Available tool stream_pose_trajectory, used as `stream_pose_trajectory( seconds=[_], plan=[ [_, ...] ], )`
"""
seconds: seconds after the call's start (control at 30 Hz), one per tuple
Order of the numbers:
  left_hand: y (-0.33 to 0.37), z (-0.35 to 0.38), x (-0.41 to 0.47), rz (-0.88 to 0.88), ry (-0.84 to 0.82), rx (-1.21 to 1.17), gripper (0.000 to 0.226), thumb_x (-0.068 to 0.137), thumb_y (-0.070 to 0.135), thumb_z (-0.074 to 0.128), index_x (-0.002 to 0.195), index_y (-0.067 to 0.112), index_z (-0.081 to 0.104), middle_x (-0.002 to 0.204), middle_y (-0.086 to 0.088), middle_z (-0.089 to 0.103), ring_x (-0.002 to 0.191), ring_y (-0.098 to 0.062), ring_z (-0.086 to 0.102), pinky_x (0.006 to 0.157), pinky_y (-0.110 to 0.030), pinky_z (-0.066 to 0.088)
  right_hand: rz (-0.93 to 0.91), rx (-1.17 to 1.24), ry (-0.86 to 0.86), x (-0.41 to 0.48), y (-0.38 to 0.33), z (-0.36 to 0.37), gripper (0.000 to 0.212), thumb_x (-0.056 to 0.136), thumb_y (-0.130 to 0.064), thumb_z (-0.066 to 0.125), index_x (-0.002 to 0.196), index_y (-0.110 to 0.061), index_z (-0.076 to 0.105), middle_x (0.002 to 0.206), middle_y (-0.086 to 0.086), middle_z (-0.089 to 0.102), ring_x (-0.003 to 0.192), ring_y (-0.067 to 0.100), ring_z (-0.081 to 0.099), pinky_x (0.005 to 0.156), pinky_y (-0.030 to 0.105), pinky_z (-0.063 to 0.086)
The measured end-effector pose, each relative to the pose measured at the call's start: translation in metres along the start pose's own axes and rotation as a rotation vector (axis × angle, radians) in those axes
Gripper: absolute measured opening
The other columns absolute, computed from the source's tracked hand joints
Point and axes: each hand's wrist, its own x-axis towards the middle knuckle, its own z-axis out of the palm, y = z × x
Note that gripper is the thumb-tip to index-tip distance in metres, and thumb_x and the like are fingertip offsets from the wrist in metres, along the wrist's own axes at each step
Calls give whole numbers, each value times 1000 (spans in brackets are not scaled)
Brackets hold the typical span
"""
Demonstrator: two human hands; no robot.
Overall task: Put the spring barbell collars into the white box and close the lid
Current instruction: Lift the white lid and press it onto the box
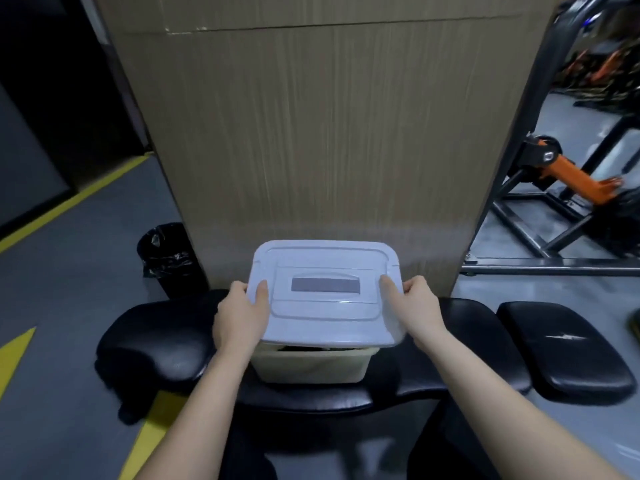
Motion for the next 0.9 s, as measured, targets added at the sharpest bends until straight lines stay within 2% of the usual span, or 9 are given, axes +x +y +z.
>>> stream_pose_trajectory(
  seconds=[0.17, 0.23, 0.37, 0.47, 0.53, 0.63, 0.77, 0.9],
  plan=[
    [-20, -2, 7, -9, 42, 250, 46, 97, 52, 39, 109, 12, 59, 114, -9, 55, 95, -35, 57, 72, -38, 41, -96, -292, -72, -2, 13, 24, 43, 90, -52, 56, 91, -9, 56, 93, 5, 62, 80, 22, 60, 64, 36, 49],
    [-26, 0, 8, 8, 41, 309, 48, 99, 50, 38, 111, 8, 59, 116, -12, 52, 102, -35, 55, 74, -40, 43, -105, -416, -86, -5, 18, 37, 45, 95, -51, 49, 98, -7, 57, 104, 9, 58, 84, 27, 57, 69, 38, 48],
    [-39, 14, 8, 17, -22, 410, 40, 100, 38, 41, 117, 4, 57, 121, -15, 49, 111, -34, 49, 77, -45, 48, -121, -521, -51, -8, 19, 55, 44, 100, -42, 44, 113, -1, 51, 118, 14, 47, 76, 28, 48, 65, 36, 39],
    [-44, 27, 9, 2, -72, 321, 35, 101, 33, 42, 118, 3, 48, 122, -19, 46, 102, -39, 57, 75, -46, 50, -149, -556, -50, -2, 22, 62, 35, 101, -34, 42, 112, -2, 50, 119, 14, 47, 76, 30, 52, 64, 37, 42],
    [-42, 31, 14, 4, -87, 313, 34, 102, 34, 40, 117, 4, 46, 122, -18, 46, 97, -40, 59, 72, -45, 49, -98, -555, -89, 6, 21, 65, 32, 102, -29, 38, 114, -2, 49, 121, 15, 48, 87, 36, 58, 69, 38, 42],
    [-39, 35, 28, -13, -104, 371, 33, 102, 36, 35, 114, 7, 43, 120, -16, 49, 95, -38, 59, 71, -43, 49, -6, -587, -121, 15, 17, 74, 32, 101, -28, 31, 120, -5, 44, 127, 14, 49, 105, 39, 58, 74, 39, 39],
    [-45, 47, 40, -7, -131, 379, 29, 102, 42, 29, 103, 14, 34, 100, -11, 61, 90, -35, 59, 69, -42, 48, 8, -515, -62, 17, 25, 87, 27, 101, -32, 26, 110, -10, 37, 115, 13, 56, 90, 39, 57, 70, 40, 38],
    [-53, 51, 45, -193, -203, 32, 43, 99, 53, 37, 108, 11, 42, 98, -7, 61, 84, -27, 57, 70, -39, 44, 76, -417, -61, 21, 32, 87, 36, 102, -47, 24, 103, -13, 37, 99, 12, 60, 85, 36, 57, 70, 42, 43]
  ],
)
